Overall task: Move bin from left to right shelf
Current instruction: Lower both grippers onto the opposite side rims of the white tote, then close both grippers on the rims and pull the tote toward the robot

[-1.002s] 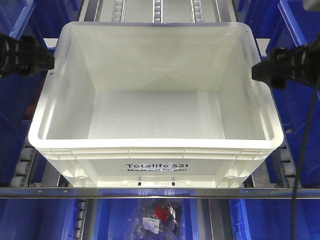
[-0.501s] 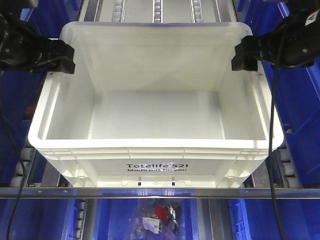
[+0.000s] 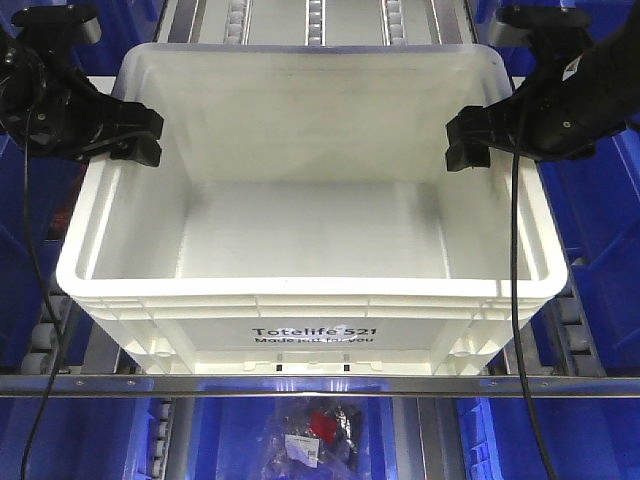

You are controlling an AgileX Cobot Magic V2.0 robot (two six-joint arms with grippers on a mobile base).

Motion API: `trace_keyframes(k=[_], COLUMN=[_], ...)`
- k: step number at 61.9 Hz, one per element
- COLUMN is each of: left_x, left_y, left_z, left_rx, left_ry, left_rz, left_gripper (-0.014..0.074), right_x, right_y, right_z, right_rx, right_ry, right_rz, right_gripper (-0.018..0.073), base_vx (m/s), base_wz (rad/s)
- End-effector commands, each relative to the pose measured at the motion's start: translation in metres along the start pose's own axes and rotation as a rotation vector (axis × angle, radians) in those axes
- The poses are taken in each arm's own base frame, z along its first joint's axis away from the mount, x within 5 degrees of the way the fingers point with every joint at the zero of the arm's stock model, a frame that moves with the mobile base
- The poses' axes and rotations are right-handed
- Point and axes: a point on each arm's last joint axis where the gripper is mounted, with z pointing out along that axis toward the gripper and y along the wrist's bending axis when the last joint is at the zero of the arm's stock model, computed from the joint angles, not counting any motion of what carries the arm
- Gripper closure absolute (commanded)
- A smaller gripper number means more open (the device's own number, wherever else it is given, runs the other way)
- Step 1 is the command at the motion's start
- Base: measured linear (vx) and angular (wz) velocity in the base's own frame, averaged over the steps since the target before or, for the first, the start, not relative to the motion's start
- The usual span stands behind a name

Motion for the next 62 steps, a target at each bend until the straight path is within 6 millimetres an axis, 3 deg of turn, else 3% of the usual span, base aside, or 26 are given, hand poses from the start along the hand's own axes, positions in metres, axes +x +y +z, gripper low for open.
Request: trace_keyframes(k=[1, 17, 62], left_x=[-0.010, -0.011, -0.011], left_y=[-0.007, -0.007, -0.007], left_z=[-0.021, -0.021, -0.021], left_rx=[0.024, 0.024, 0.024], left_ry=[-0.114, -0.123, -0.127], left_rz=[0.005, 0.005, 0.006], left_gripper=[0.0064, 0.0064, 0.0064], right_x=[-0.010, -0.011, -0.011], right_y=[0.001, 0.000, -0.001], right_z=[-0.019, -0.008, -0.006], right_rx=[-0.002, 0.000, 0.001], right_ry=[-0.098, -0.070, -0.065], right_rz=[-0.012, -0.009, -0.009], right_gripper=[-0.0034, -0.0034, -0.0034], base_vx=[0.00, 0.00, 0.00], base_wz=[0.00, 0.00, 0.00])
